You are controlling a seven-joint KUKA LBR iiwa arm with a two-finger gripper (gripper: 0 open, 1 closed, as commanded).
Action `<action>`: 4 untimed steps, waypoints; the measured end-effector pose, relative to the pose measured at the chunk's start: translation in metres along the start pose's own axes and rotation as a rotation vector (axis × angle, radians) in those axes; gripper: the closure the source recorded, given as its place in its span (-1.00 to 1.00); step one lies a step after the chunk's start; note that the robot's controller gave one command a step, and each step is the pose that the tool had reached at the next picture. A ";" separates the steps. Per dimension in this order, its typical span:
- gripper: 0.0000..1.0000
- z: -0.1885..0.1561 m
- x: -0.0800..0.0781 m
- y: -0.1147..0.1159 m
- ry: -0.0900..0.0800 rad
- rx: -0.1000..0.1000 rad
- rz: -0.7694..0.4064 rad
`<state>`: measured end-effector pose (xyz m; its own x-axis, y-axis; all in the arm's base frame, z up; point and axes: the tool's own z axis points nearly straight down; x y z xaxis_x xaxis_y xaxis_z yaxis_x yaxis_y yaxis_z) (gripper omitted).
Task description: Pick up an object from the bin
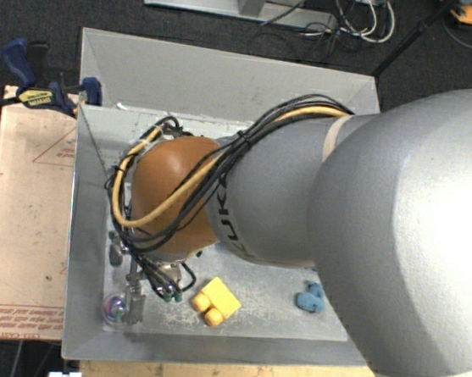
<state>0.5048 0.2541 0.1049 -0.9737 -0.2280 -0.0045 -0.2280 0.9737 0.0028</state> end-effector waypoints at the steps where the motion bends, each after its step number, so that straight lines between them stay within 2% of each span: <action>1: -1.00 0.032 0.020 0.002 -0.012 0.000 -0.136; 2: 1.00 0.035 0.024 0.003 0.003 0.001 -0.137; 3: 1.00 -0.088 0.009 -0.015 -0.007 0.001 -0.144; 4: 1.00 -0.062 0.026 -0.028 0.006 0.002 -0.069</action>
Offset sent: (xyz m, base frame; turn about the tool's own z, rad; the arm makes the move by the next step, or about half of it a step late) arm -0.0250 -0.0027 -0.0349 -0.1401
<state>0.4858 0.2203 0.1663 -0.9556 -0.2945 0.0011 -0.2945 0.9556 0.0009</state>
